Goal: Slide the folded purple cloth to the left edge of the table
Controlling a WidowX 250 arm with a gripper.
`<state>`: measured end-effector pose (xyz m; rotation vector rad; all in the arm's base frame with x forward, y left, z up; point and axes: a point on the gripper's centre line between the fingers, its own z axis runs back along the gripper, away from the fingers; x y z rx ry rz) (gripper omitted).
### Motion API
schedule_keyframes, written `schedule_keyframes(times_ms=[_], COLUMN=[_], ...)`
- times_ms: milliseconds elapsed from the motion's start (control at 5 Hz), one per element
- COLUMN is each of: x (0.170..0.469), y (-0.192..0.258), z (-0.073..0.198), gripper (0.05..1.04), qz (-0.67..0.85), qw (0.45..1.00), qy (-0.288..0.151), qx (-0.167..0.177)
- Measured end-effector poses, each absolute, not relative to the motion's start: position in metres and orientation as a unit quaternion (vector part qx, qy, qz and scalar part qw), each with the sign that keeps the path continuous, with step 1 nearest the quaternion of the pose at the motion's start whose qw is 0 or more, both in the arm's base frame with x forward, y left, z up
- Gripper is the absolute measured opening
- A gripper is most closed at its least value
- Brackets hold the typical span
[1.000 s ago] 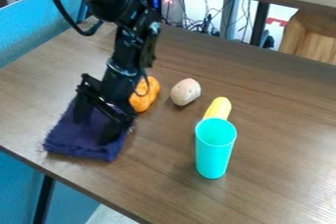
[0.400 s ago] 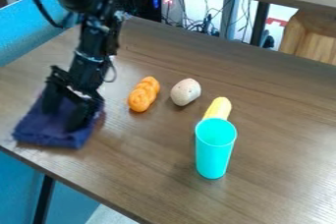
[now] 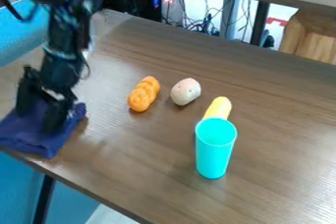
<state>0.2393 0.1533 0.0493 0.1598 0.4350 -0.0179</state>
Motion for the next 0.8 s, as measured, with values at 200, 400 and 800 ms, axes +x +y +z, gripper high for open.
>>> schedule_keyframes(times_ms=[200,400,800], x=[0.238,0.244,0.280], y=[0.140,0.119,0.052], z=[0.092,0.106,0.085], gripper=[1.000,1.000,1.000], qz=[-0.027,-0.069,-0.071], qw=[0.988,0.991,0.996], qy=[0.134,0.099,0.037], qx=[0.074,0.058,-0.027])
